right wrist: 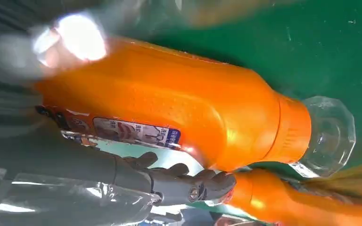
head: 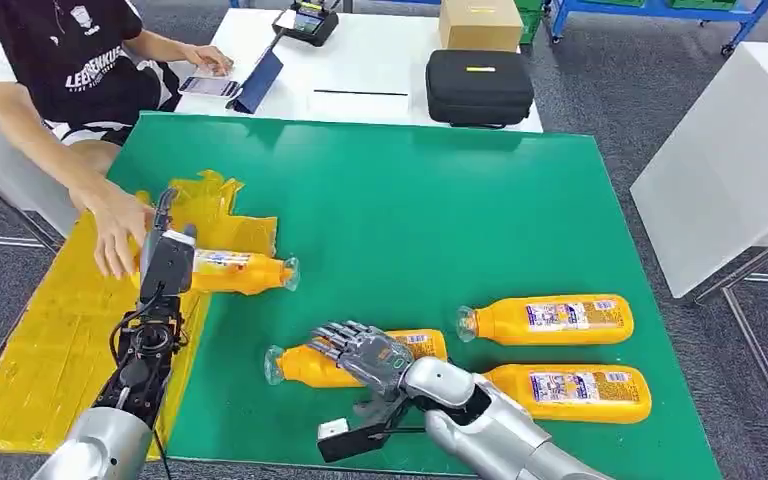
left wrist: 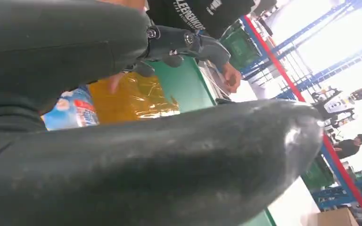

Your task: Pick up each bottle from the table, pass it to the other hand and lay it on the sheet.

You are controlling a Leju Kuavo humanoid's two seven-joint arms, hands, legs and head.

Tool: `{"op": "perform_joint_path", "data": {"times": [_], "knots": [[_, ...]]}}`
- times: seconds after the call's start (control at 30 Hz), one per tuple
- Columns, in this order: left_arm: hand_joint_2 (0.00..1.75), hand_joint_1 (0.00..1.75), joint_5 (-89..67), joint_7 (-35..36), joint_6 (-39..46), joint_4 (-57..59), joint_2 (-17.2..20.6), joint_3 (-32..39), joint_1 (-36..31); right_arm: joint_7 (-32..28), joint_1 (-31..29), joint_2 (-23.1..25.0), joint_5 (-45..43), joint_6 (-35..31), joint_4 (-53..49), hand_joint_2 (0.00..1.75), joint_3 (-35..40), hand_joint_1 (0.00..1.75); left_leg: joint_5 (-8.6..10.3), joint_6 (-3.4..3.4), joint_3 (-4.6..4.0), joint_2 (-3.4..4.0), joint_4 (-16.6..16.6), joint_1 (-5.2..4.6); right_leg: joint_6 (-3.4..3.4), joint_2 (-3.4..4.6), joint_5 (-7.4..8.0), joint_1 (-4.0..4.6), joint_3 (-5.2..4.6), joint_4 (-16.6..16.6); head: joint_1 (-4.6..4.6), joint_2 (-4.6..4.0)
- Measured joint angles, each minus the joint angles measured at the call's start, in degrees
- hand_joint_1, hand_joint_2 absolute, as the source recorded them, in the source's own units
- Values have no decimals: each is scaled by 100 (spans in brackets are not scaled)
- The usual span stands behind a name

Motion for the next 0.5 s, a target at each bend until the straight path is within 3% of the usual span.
{"op": "perform_joint_path", "data": {"times": [0.5], "knots": [[0,0,9,24,4,37,2,0,-2,114,-45,-4,-22,-18,68,175,83,0,1,-1,3,1,0,1,0,1,1,0,1,0,0,0]]}}
